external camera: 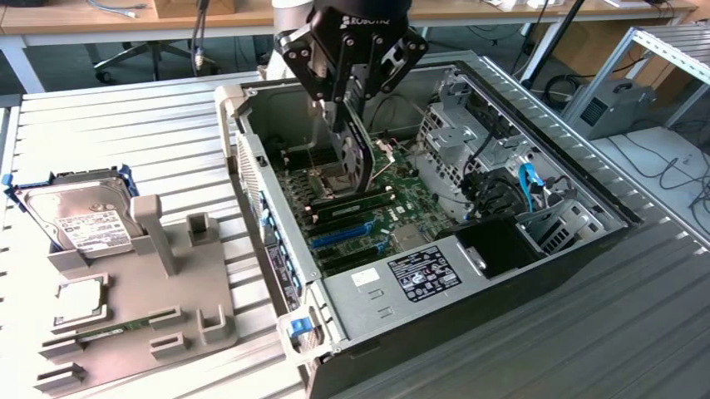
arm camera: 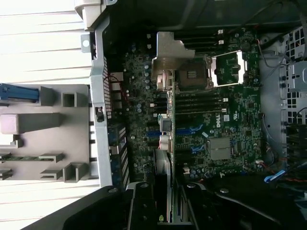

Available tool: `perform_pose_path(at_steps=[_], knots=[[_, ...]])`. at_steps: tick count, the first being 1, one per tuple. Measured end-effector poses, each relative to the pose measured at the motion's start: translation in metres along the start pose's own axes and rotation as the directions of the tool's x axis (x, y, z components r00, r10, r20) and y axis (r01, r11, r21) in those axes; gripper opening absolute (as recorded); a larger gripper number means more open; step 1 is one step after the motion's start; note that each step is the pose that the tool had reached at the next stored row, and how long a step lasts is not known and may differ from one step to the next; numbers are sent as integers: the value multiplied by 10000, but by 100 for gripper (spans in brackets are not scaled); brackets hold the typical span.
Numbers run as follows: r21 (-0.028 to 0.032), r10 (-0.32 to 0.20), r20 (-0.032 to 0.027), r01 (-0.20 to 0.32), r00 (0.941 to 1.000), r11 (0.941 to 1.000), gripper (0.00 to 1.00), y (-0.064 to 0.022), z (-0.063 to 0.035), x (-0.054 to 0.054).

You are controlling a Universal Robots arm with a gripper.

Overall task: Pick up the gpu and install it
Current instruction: 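Pick up the gpu and move the gpu toward the slot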

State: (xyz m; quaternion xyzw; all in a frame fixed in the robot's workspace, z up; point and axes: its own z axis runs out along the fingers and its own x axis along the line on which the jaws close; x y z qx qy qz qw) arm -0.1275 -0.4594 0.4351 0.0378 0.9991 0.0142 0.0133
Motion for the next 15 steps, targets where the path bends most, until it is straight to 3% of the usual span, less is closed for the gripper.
perform_pose_path(at_steps=[15], knots=[[-1,0,0,0,10000,10000,26,8,4,-115]])
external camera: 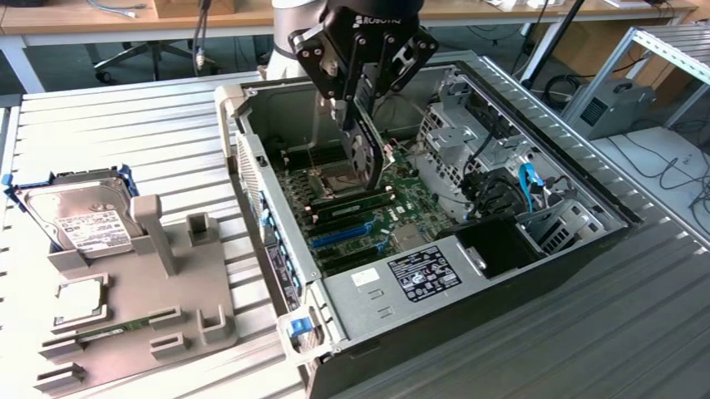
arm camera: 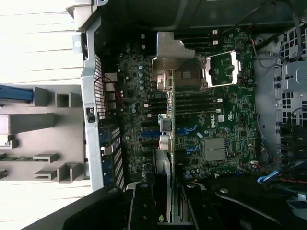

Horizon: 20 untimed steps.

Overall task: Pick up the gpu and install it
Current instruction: 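Pick up the gpu and move the gpu toward the slot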

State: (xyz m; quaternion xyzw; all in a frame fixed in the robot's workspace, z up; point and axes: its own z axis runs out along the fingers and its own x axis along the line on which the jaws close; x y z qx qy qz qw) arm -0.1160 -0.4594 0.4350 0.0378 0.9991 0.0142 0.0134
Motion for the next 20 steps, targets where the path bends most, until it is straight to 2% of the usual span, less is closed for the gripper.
perform_pose_path(at_steps=[20], knots=[[0,0,0,0,10000,10000,26,13,5,-168]])
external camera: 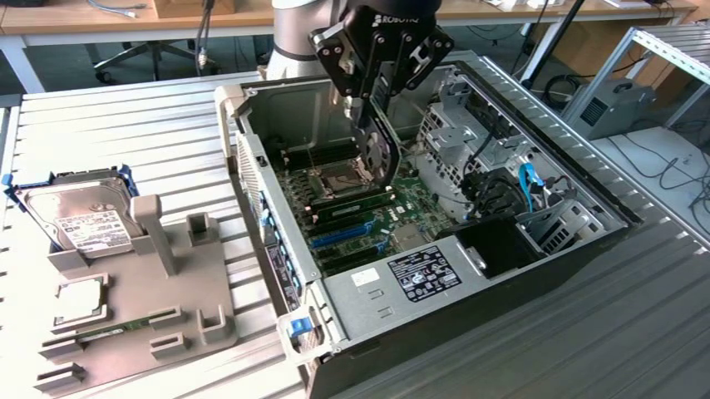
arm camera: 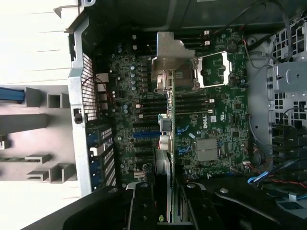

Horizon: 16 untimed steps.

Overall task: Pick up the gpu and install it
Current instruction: 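Pick up the gpu and move the gpu toward the slot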

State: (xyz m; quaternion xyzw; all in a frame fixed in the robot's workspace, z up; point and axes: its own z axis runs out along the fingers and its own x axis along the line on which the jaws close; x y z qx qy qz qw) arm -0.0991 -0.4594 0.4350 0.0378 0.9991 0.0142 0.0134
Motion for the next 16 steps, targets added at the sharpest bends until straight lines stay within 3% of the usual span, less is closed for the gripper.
perform_pose_path(at_steps=[16], knots=[[0,0,0,0,10000,10000,26,11,4,-140]])
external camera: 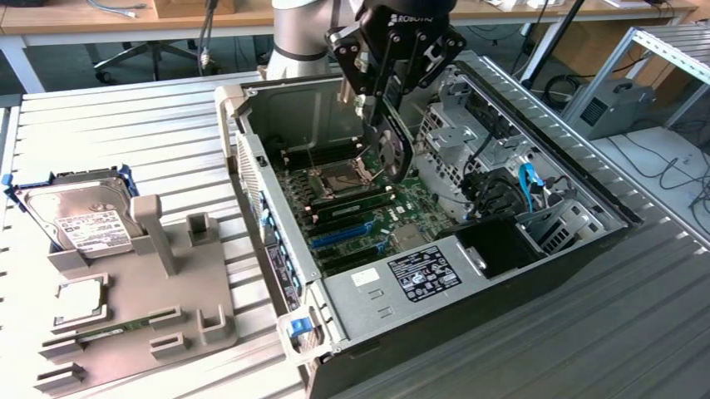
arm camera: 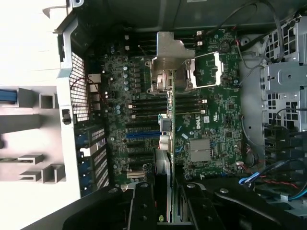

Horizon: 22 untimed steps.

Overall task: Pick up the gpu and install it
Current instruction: 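Pick up the gpu and move the gpu toward the slot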

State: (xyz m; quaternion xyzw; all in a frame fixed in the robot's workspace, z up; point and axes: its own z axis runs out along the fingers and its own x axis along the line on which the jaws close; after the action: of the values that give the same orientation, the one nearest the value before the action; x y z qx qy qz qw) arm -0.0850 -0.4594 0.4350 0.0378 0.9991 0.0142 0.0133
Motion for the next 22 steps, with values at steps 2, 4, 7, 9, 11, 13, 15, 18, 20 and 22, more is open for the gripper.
perform_pose_path(at_steps=[2,4,7,9,11,13,15,18,20,22], knots=[[1,0,0,0,10000,10000,26,1,0,-16],[0,-1,0,1,10000,10000,26,2,1,-31],[1,-1,0,1,10000,10000,26,4,1,-53],[1,0,0,0,10000,10000,26,5,2,-68],[1,-1,0,1,10000,10000,26,6,2,-83],[0,-1,0,1,10000,10000,26,7,3,-98],[1,-1,0,1,10000,10000,26,8,3,-114],[0,-1,0,1,10000,10000,26,11,4,-152],[0,0,0,0,10000,10000,26,13,5,-175],[0,-1,0,1,10000,10000,26,14,5,-190]])
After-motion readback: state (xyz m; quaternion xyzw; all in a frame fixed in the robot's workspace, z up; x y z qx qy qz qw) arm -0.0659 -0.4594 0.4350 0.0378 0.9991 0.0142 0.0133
